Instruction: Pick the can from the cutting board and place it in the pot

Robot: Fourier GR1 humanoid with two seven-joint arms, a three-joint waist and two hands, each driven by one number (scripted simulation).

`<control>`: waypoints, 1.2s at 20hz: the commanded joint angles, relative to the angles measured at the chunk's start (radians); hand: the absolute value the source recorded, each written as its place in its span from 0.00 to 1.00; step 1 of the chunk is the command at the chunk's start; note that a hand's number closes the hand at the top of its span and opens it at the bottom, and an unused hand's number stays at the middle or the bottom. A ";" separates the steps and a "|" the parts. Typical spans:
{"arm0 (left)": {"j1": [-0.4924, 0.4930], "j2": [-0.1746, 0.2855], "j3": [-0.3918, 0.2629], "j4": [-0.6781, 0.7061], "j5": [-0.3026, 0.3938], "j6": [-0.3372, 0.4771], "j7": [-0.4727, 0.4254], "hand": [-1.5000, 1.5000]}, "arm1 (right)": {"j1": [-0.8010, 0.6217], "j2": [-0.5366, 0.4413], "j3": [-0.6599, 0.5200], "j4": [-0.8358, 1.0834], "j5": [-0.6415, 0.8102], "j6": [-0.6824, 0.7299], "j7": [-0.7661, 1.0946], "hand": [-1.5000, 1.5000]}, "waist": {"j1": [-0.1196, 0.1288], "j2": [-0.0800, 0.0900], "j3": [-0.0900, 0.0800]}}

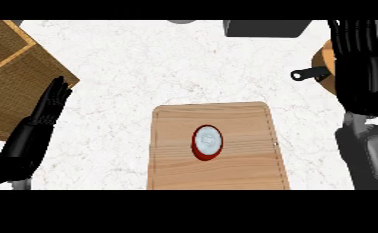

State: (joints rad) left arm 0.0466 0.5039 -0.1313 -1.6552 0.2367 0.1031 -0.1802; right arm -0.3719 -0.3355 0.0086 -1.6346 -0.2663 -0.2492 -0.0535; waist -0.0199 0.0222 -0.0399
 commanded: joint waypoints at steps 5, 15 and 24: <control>-0.018 -0.073 -0.129 0.121 -0.008 -0.024 0.162 0.50 | 0.145 0.126 0.362 0.062 0.256 -0.136 0.245 1.00 | 0.002 -0.012 0.034; -0.059 -0.146 -0.173 0.211 0.010 -0.015 0.271 0.50 | 0.283 0.318 0.538 -0.053 0.862 -0.734 0.064 0.00 | -0.034 -0.032 0.036; -0.102 -0.176 -0.181 0.254 0.006 -0.031 0.292 0.50 | 0.404 0.335 0.633 -0.213 1.189 -0.452 0.711 0.00 | -0.024 -0.031 0.032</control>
State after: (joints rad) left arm -0.0353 0.3492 -0.3002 -1.4229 0.2487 0.0711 0.0979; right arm 0.0078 -0.0161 0.6190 -1.7679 0.8227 -0.8060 0.4406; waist -0.0446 -0.0103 -0.0072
